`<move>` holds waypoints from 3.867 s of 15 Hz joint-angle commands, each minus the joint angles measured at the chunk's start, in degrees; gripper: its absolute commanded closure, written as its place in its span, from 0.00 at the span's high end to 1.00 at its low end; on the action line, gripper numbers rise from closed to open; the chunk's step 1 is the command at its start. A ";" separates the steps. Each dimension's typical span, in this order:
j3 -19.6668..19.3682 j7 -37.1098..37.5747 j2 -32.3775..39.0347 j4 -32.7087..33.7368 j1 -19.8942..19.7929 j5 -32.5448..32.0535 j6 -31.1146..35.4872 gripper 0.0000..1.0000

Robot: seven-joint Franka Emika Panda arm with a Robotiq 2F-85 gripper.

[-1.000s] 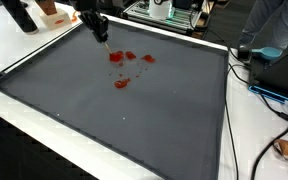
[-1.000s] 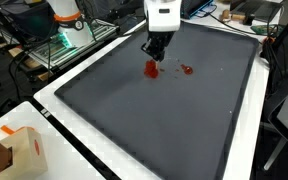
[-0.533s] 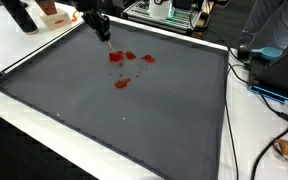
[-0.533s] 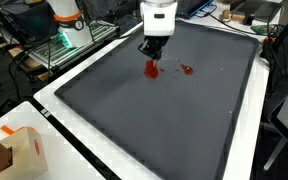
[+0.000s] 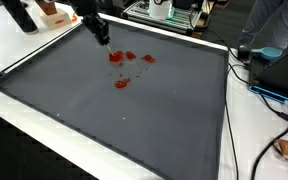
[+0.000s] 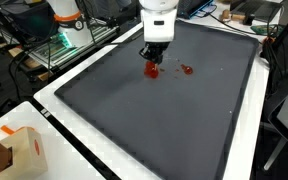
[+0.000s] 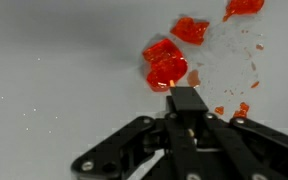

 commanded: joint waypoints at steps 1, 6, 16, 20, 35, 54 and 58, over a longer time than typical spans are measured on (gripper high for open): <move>-0.30 -0.08 1.12 -1.18 0.09 0.32 4.18 0.03; -0.25 0.54 2.62 -0.72 0.03 0.02 2.32 0.03; -0.32 1.31 3.18 -0.08 -0.05 0.06 0.71 0.03; -0.61 1.54 2.01 0.39 -0.23 -0.05 -0.72 0.03; -1.83 0.03 -6.25 4.35 -0.78 0.86 -6.83 0.03; -2.27 -1.09 -12.35 5.75 -0.06 0.17 -12.26 0.12; -2.26 -1.34 -12.58 5.66 0.01 0.17 -12.26 0.12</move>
